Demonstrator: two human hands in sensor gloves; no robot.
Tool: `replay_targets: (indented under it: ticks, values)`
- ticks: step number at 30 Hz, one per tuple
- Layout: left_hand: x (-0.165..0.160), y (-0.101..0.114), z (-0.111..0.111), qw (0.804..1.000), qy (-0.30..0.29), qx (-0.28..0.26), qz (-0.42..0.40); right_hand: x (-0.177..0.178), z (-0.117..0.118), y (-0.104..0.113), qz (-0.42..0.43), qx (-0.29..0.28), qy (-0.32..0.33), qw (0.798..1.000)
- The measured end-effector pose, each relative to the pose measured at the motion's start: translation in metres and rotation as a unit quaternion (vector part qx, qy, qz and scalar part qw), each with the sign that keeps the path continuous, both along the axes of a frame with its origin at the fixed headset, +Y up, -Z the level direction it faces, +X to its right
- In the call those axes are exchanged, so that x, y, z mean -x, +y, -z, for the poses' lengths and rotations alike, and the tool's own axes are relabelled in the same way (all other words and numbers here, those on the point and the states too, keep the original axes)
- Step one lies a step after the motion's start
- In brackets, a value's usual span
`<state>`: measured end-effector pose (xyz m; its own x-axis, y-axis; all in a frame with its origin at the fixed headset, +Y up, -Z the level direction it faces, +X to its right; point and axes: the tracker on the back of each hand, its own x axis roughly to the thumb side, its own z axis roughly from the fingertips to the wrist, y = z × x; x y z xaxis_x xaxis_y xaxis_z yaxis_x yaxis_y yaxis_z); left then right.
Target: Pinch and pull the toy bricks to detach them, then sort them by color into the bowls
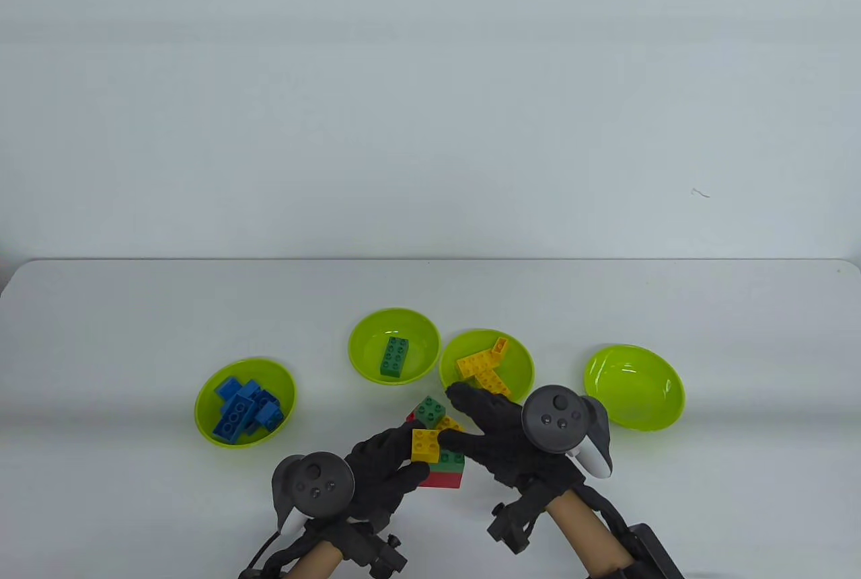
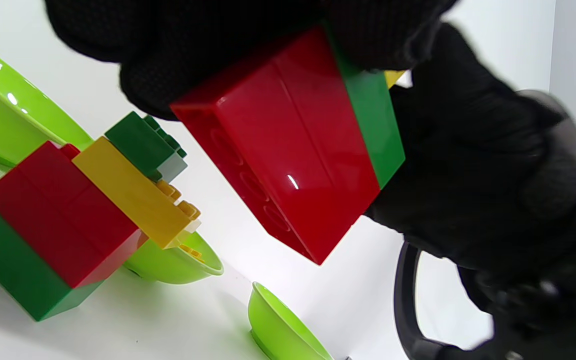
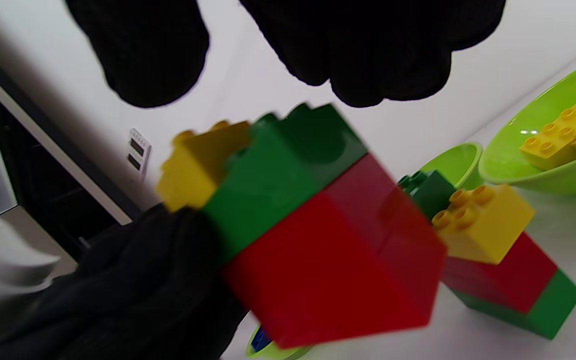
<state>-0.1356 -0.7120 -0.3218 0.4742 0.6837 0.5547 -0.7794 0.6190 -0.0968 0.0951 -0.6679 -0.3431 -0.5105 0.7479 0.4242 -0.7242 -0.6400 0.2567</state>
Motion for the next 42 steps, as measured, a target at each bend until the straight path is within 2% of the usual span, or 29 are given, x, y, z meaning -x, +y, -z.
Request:
replay_targets:
  ticks: [2, 9, 17, 23, 25, 28, 29, 30, 31, 37, 39, 42]
  values:
    - [-0.002, 0.001, -0.001, 1.0, -0.004, -0.002, 0.0, 0.006, -0.011, -0.002, -0.013, -0.023, 0.002, 1.0]
    - [-0.005, 0.003, -0.004, 1.0, -0.013, -0.004, -0.001, 0.013, -0.027, -0.009, -0.027, -0.087, -0.033, 0.995]
    - [-0.008, 0.001, -0.005, 0.999, -0.031, 0.013, -0.004, 0.005, -0.027, -0.011, 0.02, -0.08, -0.043, 0.996]
    - [-0.011, 0.005, -0.01, 0.999, -0.029, -0.033, 0.017, 0.004, -0.028, -0.01, 0.008, -0.076, -0.03, 0.997]
    - [-0.013, 0.007, -0.012, 0.996, -0.026, -0.072, 0.053, 0.004, -0.027, -0.009, 0.005, -0.073, -0.023, 0.997]
    - [-0.016, 0.009, -0.016, 0.993, -0.027, -0.093, 0.073, 0.001, -0.026, -0.007, 0.009, -0.069, -0.023, 0.997]
    - [-0.018, 0.01, -0.017, 0.989, -0.039, -0.114, 0.085, -0.001, -0.024, -0.006, 0.024, -0.056, -0.016, 0.998]
    - [-0.019, 0.013, -0.017, 0.985, -0.027, -0.132, 0.107, -0.003, -0.024, -0.007, 0.034, -0.044, -0.015, 0.998]
    - [-0.019, 0.013, -0.017, 0.984, -0.023, -0.133, 0.114, -0.003, -0.024, -0.007, 0.039, -0.046, -0.016, 0.998]
    - [-0.016, 0.011, -0.011, 0.997, -0.009, -0.066, 0.039, -0.004, -0.02, 0.001, 0.02, -0.073, -0.036, 0.996]
    - [-0.012, 0.009, -0.009, 0.998, -0.006, -0.058, 0.037, -0.006, -0.015, 0.005, 0.022, -0.08, -0.056, 0.995]
    - [-0.006, 0.007, -0.007, 0.998, 0.002, -0.05, 0.036, -0.011, 0.004, 0.011, -0.005, -0.09, -0.098, 0.991]
